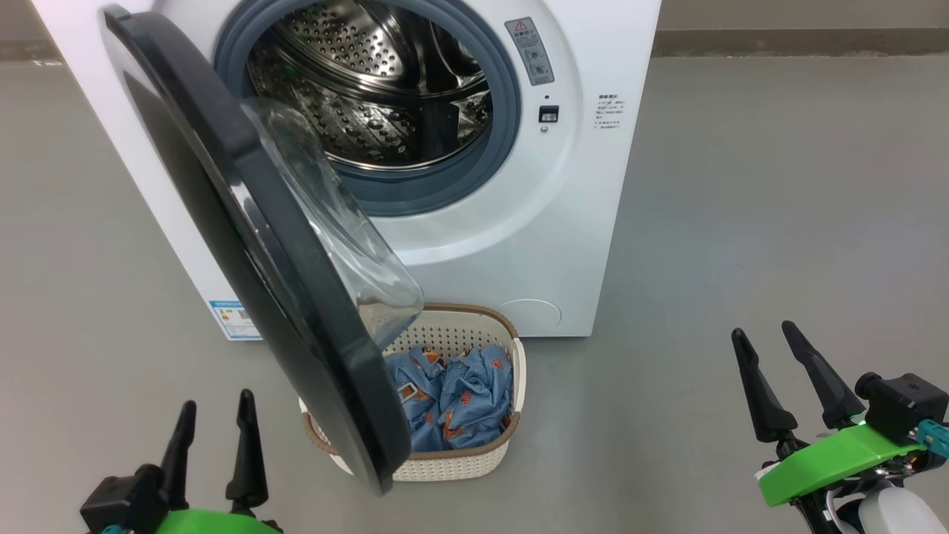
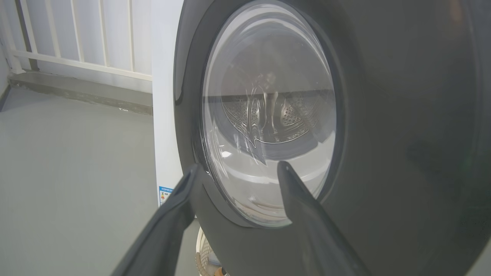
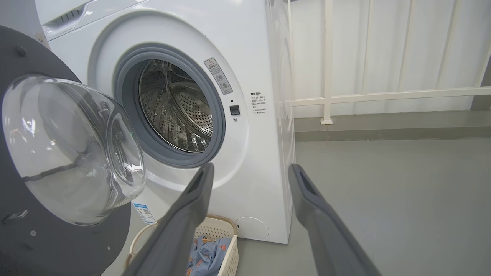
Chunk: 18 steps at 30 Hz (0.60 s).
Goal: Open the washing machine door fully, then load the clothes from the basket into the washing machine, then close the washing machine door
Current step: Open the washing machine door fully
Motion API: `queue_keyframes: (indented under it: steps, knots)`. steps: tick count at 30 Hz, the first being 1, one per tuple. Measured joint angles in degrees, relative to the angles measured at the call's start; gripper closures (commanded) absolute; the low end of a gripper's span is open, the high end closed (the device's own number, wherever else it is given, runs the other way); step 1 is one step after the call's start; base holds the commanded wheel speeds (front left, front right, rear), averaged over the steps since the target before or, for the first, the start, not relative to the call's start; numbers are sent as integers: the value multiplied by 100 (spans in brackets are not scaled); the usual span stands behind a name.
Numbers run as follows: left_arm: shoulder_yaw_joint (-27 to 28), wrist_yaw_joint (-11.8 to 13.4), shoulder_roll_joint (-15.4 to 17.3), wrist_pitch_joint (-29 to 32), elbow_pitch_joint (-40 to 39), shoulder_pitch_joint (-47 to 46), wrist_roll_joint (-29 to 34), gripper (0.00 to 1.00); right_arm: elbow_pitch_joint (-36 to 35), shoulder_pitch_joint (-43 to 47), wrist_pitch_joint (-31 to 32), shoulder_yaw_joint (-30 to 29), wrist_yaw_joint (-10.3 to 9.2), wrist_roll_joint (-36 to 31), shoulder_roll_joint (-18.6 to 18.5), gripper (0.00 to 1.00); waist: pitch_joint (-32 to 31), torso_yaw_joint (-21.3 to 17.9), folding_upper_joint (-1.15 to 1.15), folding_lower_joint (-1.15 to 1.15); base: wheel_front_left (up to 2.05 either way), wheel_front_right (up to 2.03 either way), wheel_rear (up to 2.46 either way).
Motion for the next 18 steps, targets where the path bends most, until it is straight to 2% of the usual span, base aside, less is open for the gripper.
queue_keyframes:
  steps: [1, 2, 3, 4, 9, 18]
  knots:
    - [0, 0, 0, 0, -2, 0, 0, 9, 0, 0, 0, 0, 0, 0, 0, 0, -2, 0, 0, 0, 0, 0, 0]
    - [-1, 0, 0, 0, -3, 0, 0, 54, 2, 0, 0, 0, 0, 0, 1, 0, -4, -1, 0, 0, 0, 0, 0]
    - [-1, 0, 0, 0, -5, 0, 0, 95, 4, -1, 0, 0, 0, 0, 2, 0, -5, -1, 0, 0, 0, 0, 0]
    - [-1, 0, 0, 0, -9, 0, -1, 100, 4, -1, 0, 0, 0, 1, 3, 0, -5, -1, 0, 0, 0, 0, 0]
    - [8, -1, -1, 0, -121, -1, -10, 100, 22, -1, 0, 4, 0, 2, 15, 0, 11, -4, 0, 0, 0, 0, 0]
    - [-98, -7, 3, 0, -1109, -50, 75, 100, 45, -3, 0, 12, 0, 2, 16, 0, 18, -1, 0, 0, 0, 0, 0]
